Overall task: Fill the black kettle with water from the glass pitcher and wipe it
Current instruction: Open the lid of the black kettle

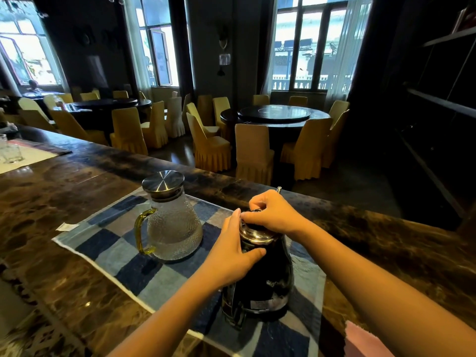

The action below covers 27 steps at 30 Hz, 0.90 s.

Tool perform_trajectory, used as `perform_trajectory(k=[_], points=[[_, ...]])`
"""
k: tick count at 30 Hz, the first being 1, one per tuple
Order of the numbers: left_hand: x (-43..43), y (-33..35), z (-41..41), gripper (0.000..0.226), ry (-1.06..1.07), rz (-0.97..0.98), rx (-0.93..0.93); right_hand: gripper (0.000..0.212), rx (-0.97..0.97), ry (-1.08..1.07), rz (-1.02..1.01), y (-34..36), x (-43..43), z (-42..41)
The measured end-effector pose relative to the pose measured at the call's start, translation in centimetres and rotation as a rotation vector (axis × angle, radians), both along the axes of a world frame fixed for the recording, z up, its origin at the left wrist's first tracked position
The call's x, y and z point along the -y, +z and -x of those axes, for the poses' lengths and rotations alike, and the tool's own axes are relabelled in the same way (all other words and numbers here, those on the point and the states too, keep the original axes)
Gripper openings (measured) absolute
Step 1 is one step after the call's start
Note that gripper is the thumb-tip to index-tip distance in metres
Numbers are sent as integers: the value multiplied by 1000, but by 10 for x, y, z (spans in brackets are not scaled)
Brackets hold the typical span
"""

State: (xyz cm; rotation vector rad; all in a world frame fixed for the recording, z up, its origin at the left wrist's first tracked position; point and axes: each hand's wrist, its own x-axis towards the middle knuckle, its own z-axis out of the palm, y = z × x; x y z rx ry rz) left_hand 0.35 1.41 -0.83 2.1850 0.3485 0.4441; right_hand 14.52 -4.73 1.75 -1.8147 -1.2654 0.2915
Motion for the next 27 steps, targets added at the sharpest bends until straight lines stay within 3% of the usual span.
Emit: perform_trajectory(k=[7, 12, 17, 27], points=[[0, 1, 0, 91, 4, 12, -8, 46, -84, 72, 29, 0, -2, -5], [1, 1, 1, 74, -8, 36, 31, 44, -296, 30, -23, 5, -1, -17], [0, -1, -1, 71, -6, 46, 41, 52, -279, 43, 12, 4, -3, -16], [-2, -2, -1, 94, -1, 35, -37, 44, -339, -177, -179, 7, 22, -25]])
